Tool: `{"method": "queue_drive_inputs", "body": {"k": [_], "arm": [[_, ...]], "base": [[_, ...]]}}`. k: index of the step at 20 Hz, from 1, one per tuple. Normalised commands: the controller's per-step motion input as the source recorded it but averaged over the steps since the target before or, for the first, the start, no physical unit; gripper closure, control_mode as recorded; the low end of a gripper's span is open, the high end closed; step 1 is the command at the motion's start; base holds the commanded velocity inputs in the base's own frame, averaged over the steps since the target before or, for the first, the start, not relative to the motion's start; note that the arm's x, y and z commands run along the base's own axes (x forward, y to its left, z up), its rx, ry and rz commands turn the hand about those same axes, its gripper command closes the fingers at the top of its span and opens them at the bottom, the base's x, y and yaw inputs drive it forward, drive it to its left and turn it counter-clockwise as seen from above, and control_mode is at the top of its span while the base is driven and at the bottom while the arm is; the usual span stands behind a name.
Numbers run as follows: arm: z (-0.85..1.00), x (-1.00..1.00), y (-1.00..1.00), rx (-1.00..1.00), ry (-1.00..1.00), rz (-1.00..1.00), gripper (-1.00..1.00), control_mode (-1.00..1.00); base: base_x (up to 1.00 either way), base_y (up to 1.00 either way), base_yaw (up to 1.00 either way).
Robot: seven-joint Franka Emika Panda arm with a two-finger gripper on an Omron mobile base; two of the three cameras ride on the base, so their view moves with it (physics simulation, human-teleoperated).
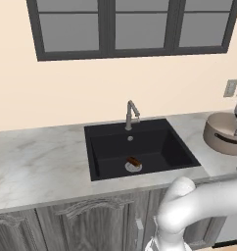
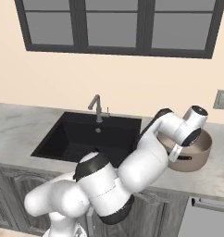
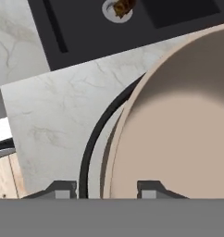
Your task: Dump the sweet potato from the pot into the sink. Then turn on the water and wash the sweet potato. Then turn off the water and put the sweet potato back in the pot.
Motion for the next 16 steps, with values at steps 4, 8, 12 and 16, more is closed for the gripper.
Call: {"method": "queue_drive_inputs", "body": {"k": [4, 8, 12, 16], "arm": [[0.18, -0.31, 0.2, -0.01, 0.0, -0.03, -1.0, -1.0], [0.42, -0.4, 0.34, -0.02, 0.0, -0.09, -1.0, -1.0], [0.55, -0.61, 0.71, -0.02, -0.03, -0.14, -1.0, -1.0], [0.52, -0.7, 0.98, -0.02, -0.09, -0.14, -1.0, -1.0]], "base": [[0.0, 0.0, 0.0], [0.0, 0.0, 0.0], [0.0, 0.0, 0.0], [0.0, 0.0, 0.0]]}}
